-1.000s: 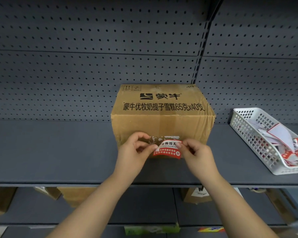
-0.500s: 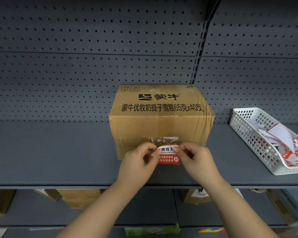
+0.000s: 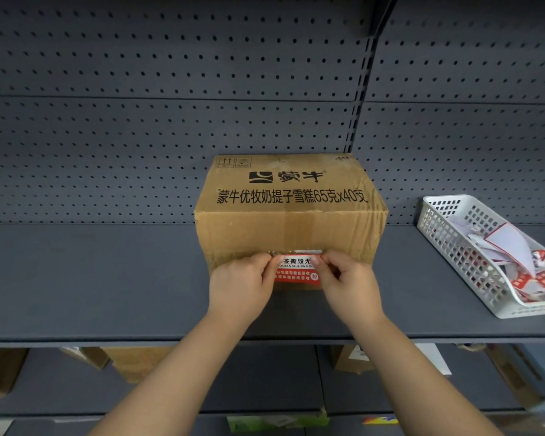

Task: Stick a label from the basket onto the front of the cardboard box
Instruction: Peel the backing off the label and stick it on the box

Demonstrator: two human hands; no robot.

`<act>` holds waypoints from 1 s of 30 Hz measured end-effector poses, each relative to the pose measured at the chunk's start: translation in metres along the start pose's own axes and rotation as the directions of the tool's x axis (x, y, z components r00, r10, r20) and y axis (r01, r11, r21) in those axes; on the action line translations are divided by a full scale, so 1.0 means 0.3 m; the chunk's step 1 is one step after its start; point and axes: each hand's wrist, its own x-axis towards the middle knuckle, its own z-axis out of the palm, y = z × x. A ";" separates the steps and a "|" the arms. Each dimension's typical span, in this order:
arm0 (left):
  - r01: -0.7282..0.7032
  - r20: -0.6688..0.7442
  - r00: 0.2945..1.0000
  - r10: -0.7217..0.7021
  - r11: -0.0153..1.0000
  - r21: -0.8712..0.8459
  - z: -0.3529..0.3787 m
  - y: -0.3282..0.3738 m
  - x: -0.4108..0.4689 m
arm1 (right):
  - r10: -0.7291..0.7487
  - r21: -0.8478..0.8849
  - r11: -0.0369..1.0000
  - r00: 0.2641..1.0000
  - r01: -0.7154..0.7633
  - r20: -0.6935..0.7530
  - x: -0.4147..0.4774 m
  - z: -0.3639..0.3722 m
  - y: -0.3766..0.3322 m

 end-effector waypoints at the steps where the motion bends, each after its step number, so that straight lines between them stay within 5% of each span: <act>1: 0.001 0.001 1.000 -0.001 1.000 0.011 0.003 0.002 0.002 | -0.016 -0.011 1.000 1.000 0.016 -0.012 0.003 0.006 -0.002; 30: 0.145 0.027 0.989 -0.145 0.989 0.008 0.007 -0.004 0.052 | -0.084 -0.184 0.981 0.989 0.061 -0.119 0.043 0.053 -0.007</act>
